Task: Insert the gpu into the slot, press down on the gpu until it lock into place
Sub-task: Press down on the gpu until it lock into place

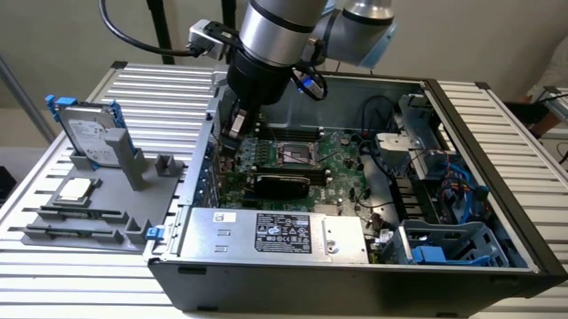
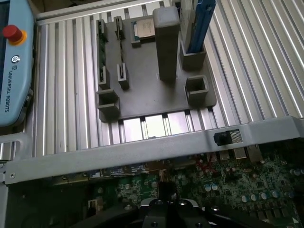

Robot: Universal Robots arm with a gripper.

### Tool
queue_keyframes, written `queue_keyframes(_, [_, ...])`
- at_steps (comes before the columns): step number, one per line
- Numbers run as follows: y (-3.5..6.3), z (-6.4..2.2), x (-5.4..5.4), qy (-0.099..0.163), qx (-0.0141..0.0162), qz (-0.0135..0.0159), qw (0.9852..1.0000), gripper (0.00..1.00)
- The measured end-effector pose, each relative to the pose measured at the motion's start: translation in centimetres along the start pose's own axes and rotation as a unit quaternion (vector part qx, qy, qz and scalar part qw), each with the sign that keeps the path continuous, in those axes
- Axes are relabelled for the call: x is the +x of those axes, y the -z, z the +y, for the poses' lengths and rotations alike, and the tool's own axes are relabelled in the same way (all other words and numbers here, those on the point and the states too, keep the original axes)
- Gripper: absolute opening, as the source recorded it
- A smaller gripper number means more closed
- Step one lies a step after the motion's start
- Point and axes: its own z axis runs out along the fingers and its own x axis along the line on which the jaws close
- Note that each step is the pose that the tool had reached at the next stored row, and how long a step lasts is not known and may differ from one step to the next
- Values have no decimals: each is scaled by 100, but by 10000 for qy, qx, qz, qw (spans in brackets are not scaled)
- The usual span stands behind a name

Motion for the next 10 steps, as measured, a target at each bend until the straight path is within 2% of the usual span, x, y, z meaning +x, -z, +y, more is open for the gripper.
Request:
queue_keyframes(2, [16,-33,-6,6,8,0,10000,11])
queue_keyframes(5, [38,-81,-15,24,39,-5,10000,11])
queue_keyframes(10, [63,-141,-26,71,130,-16,9999,11])
